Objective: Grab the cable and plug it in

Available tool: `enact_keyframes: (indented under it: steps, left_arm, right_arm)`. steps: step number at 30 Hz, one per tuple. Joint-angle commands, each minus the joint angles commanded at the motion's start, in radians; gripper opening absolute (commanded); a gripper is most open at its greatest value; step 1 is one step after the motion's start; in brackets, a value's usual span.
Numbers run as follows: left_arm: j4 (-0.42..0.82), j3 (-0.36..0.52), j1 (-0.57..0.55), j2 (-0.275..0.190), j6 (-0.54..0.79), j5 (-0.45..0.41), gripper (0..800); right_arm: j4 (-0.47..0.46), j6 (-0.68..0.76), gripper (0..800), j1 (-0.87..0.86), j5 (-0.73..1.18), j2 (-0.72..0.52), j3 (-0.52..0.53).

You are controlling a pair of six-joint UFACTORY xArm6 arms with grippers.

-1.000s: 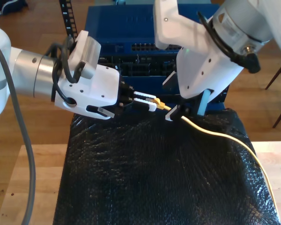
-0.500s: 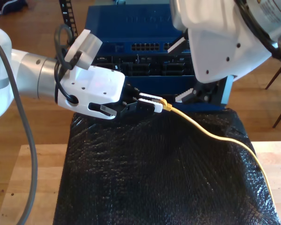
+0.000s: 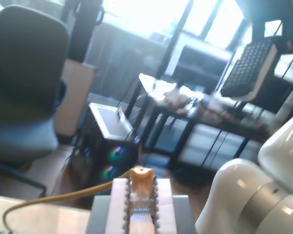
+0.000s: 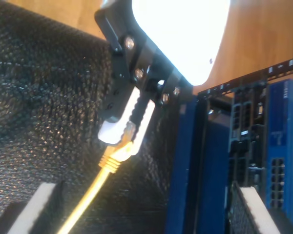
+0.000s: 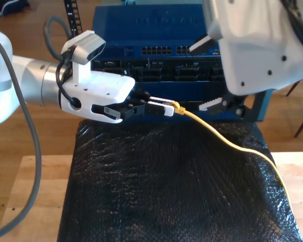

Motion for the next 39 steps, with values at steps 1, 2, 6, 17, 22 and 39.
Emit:
enact_keyframes:
  steps: [1, 2, 6, 17, 22, 39]
  left_arm:
    - [-0.011, 0.000, 0.006, 0.008, -0.002, 0.012, 3]
    - [-0.015, 0.000, 0.012, 0.011, -0.002, 0.020, 3]
    - [-0.018, 0.003, 0.017, 0.028, -0.002, 0.028, 3]
    - [-0.057, 0.002, 0.017, 0.095, -0.008, 0.126, 3]
    - [-0.084, 0.003, 0.017, 0.114, -0.025, 0.186, 2]
    - [-0.153, 0.006, 0.026, 0.157, -0.083, 0.296, 3]
  right_arm:
    - [0.000, 0.000, 793, 0.002, -0.003, -0.008, 0.006]
    - [0.000, 0.000, 794, 0.002, -0.009, -0.012, 0.012]
    - [0.000, -0.028, 793, 0.005, -0.043, -0.021, 0.038]
    - [0.005, -0.069, 792, 0.126, -0.181, -0.051, 0.114]
    - [0.002, -0.074, 792, 0.184, -0.261, -0.052, 0.157]
    - [-0.002, -0.074, 791, 0.186, -0.410, -0.126, 0.242]
